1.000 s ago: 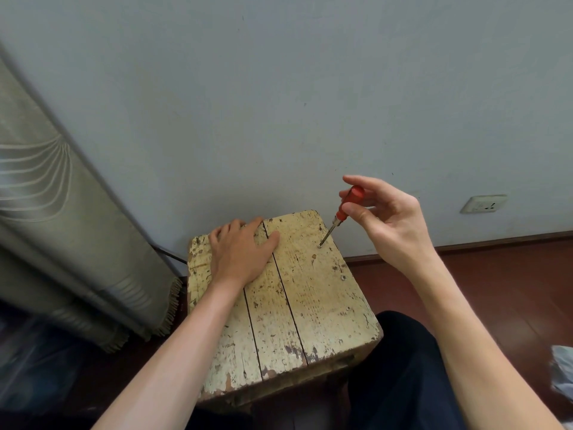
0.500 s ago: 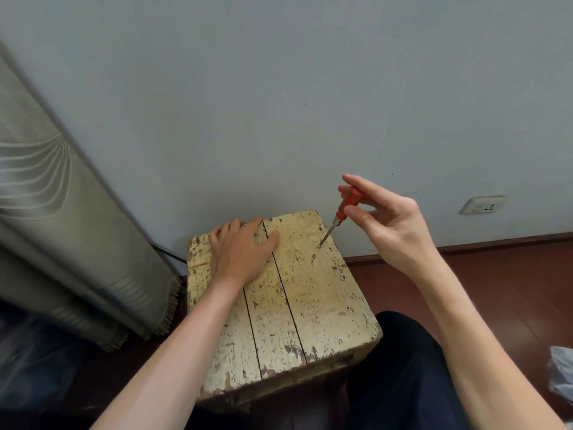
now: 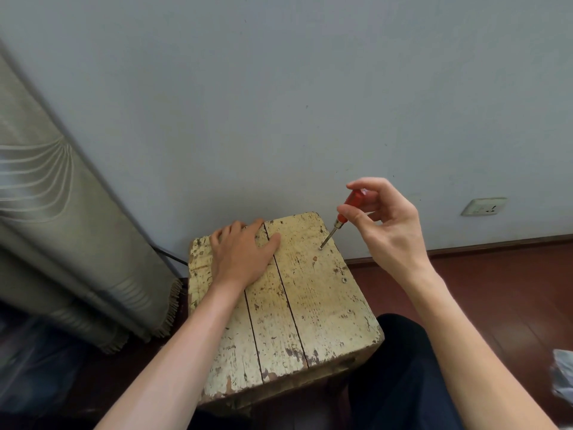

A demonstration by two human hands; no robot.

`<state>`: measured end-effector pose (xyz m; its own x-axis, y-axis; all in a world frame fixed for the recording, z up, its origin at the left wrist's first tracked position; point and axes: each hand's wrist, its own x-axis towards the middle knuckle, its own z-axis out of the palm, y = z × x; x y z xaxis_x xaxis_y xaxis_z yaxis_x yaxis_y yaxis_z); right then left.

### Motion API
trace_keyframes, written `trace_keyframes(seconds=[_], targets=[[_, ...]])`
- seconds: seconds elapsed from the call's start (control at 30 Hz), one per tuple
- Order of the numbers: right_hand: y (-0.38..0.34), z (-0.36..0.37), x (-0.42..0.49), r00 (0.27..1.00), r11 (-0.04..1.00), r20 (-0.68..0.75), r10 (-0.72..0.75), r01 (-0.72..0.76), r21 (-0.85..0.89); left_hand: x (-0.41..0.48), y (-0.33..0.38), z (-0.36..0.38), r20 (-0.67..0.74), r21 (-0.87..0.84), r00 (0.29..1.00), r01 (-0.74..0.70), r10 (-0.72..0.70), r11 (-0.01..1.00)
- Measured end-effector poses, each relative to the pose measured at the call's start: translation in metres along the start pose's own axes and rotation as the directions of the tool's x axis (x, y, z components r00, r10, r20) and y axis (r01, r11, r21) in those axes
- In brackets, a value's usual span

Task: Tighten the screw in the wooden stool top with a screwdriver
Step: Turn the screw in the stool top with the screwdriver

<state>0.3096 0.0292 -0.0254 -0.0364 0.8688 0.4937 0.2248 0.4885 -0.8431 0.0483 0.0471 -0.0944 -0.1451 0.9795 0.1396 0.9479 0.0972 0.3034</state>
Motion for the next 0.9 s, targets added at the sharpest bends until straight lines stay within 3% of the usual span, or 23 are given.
trace_keyframes(seconds=[0.3, 0.77, 0.9], targets=[[0.006, -0.018, 0.001, 0.985, 0.999, 0.173, -0.007, 0.001, 0.038, -0.001, 0.001, -0.002, -0.010, -0.016, 1.000, -0.001, 0.001, 1.000], [-0.009, 0.001, -0.002, 1.000, 0.996, 0.020, -0.007, 0.009, -0.083, -0.002, 0.001, -0.002, -0.010, -0.013, 1.000, -0.009, 0.009, 1.000], [-0.006, -0.006, 0.000, 0.992, 0.992, 0.127, -0.024, 0.039, -0.119, -0.002, 0.001, -0.002, -0.012, -0.021, 1.000, -0.009, 0.009, 1.000]])
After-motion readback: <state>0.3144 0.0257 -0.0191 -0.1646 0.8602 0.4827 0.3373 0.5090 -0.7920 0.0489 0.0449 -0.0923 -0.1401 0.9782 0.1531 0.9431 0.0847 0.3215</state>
